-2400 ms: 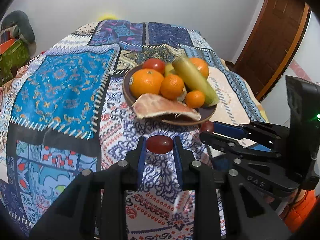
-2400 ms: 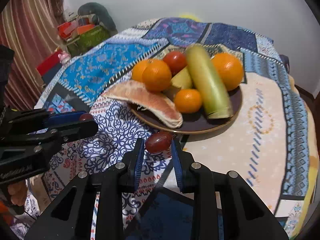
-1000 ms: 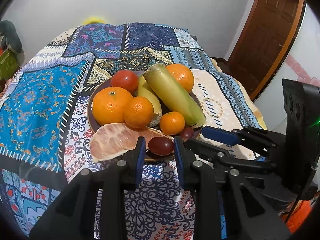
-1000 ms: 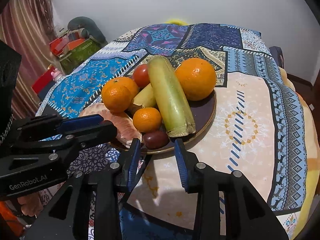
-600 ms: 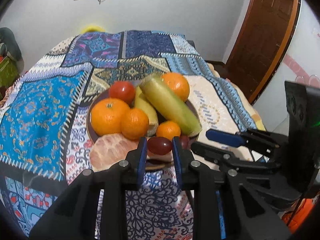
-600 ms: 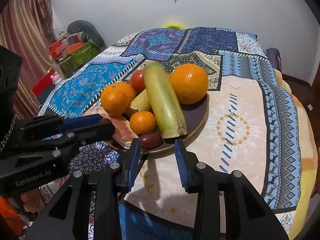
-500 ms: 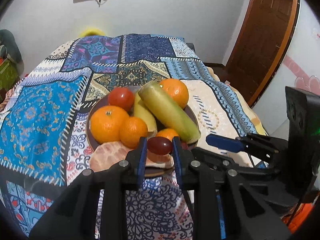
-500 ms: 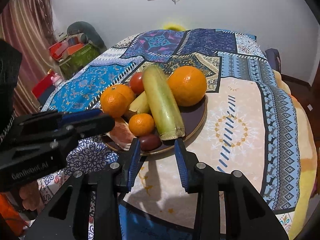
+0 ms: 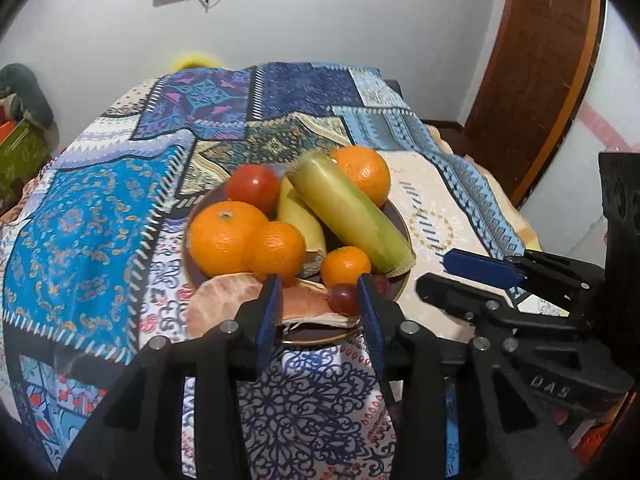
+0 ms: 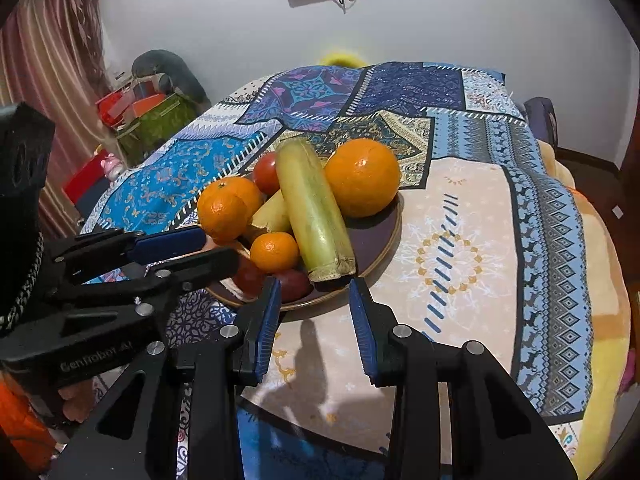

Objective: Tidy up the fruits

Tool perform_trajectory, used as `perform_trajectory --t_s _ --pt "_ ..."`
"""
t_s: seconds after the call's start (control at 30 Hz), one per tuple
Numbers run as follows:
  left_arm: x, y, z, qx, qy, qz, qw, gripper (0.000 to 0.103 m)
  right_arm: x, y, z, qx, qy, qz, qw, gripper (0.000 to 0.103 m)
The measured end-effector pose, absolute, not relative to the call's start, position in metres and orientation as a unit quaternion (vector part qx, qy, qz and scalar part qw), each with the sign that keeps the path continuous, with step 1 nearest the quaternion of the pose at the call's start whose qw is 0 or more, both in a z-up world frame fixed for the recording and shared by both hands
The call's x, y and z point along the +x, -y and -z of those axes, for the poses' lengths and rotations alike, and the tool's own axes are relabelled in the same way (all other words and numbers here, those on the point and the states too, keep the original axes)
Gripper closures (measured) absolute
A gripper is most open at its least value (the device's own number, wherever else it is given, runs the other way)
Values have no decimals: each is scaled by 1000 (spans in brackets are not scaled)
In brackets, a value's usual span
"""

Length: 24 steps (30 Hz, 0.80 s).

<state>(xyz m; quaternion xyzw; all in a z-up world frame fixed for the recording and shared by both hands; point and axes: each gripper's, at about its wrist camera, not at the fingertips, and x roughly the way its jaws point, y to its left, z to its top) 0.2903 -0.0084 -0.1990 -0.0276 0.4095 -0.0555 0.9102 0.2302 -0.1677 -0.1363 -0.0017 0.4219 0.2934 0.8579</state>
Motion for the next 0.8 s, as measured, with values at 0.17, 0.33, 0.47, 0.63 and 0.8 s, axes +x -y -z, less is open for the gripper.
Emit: perform_trajectory --t_s 0.17,0.33,0.47,0.63,0.8 --pt "267 -5 168 -39 -376 39 925 64 223 172 117 -1 -402 -291 868 71" --pt "231 -11 121 -42 -324 26 945 64 203 176 77 -2 -360 -290 887 71" --pt "194 -8 75 -36 -268 20 963 64 180 180 39 -2 -316 -289 904 71" --pt "142 0 22 -24 -191 14 981 64 138 188 -19 -1 -241 -289 926 71" --pt "88 8 -20 -9 -124 18 992 60 88 201 -72 11 -161 -284 945 63"
